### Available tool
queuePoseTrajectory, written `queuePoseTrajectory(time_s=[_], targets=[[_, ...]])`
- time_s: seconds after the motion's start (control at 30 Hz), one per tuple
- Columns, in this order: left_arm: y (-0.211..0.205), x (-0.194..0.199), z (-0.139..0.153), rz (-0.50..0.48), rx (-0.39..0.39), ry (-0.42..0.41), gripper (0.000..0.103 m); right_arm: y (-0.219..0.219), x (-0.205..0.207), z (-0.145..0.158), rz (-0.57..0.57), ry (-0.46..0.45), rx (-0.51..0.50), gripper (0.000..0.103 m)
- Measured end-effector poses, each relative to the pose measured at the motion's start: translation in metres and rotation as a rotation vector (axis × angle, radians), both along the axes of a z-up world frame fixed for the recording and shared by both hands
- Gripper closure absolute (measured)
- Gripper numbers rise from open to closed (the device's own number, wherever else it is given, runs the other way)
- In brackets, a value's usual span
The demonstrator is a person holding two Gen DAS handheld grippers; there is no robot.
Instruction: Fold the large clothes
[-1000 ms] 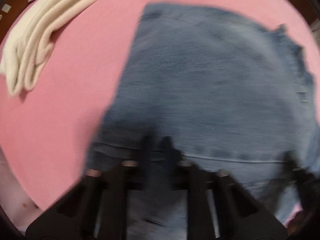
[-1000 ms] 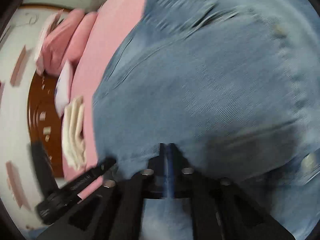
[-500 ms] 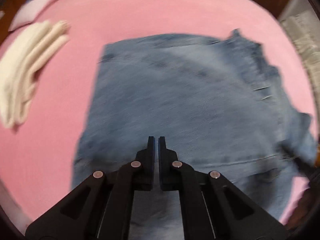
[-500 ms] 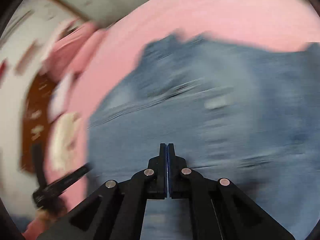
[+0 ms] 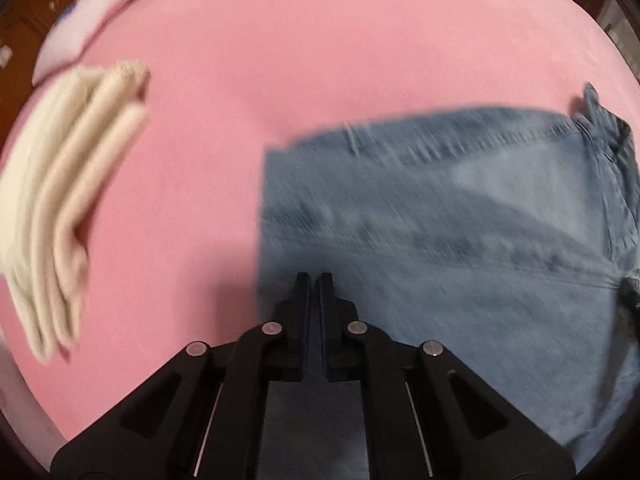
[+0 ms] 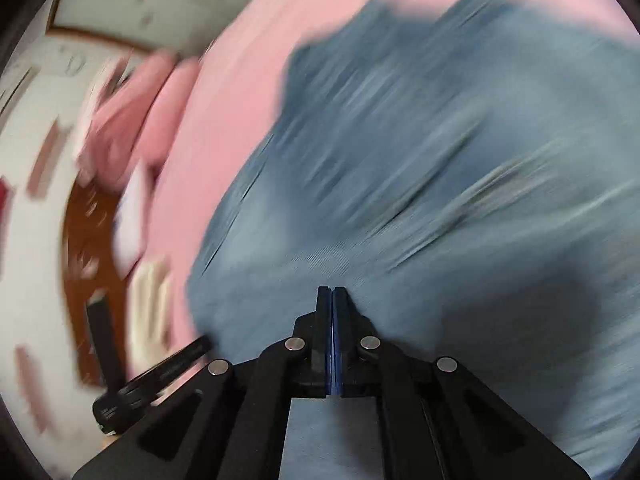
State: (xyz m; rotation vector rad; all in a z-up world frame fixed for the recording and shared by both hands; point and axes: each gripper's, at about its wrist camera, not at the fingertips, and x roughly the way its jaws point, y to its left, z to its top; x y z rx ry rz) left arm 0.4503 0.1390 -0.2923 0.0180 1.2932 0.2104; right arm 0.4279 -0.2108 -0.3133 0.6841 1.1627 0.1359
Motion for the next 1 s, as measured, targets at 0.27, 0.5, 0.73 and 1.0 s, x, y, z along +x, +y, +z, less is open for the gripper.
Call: queuePoseTrajectory(time_s=[0.27, 0.5, 0.73, 1.0], targets=[[-0.011, -0.006, 0.003, -0.072, 0.134, -0.066, 0.100, -0.070, -0.025, 0.006, -0.178, -0.006, -0.090, 0.102], [-0.002, -0.071, 0.038, -0.075, -0.022, -0.011, 0.100, -0.012, -0.092, 0.065, -0.098, 0.016, -0.238, 0.089], [-0.006, -0.154, 0.074, -0.199, -0.101, 0.059, 0.098, 0.076, -0.191, 0.086, 0.026, 0.080, -0.321, 0.065], [-0.045, -0.206, 0.130, -0.329, -0.168, 0.072, 0.018, 0.108, -0.254, 0.153, 0.005, 0.026, -0.331, 0.020]])
